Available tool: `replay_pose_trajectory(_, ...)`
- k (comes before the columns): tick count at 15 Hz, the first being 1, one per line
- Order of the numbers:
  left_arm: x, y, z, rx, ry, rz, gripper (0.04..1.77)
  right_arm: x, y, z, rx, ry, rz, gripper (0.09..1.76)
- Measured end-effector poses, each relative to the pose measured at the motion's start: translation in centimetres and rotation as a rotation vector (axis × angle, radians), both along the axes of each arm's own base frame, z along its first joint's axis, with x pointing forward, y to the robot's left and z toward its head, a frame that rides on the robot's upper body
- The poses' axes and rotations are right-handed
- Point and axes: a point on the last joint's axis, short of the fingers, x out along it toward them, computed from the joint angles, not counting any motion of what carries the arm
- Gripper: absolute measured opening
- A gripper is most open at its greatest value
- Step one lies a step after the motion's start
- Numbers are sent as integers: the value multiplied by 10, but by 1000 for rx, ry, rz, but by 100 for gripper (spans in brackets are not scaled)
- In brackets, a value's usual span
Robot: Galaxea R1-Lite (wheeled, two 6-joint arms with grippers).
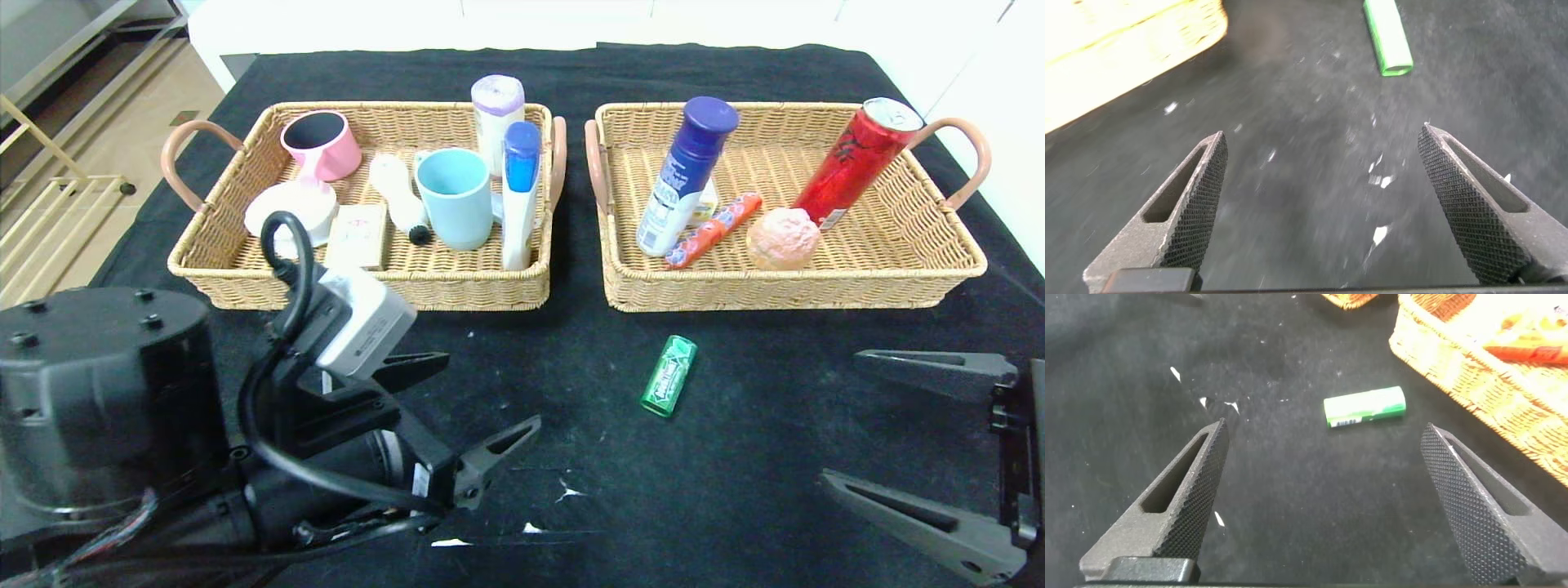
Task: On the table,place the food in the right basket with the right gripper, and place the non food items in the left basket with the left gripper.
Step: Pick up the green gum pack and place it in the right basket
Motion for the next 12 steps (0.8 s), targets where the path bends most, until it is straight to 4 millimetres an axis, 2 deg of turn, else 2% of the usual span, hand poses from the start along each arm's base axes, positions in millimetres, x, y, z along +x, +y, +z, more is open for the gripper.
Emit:
replay_pose_trajectory(4, -15, 28, -7, -20, 5, -16, 170, 5, 2, -4, -11, 22, 0, 171)
replay_pose_trajectory(8, -18, 36, -5, -33, -7, -1, 170, 8, 4, -8, -20, 45, 3, 171)
replay_pose_trajectory(10, -17, 38, -4, -41, -5, -9, 170, 10, 6, -9, -36, 56, -46, 171)
replay_pose_trajectory(12, -15, 42, -3, -51, -5, -14, 170, 12, 17, -9, -49, 75, -139, 171)
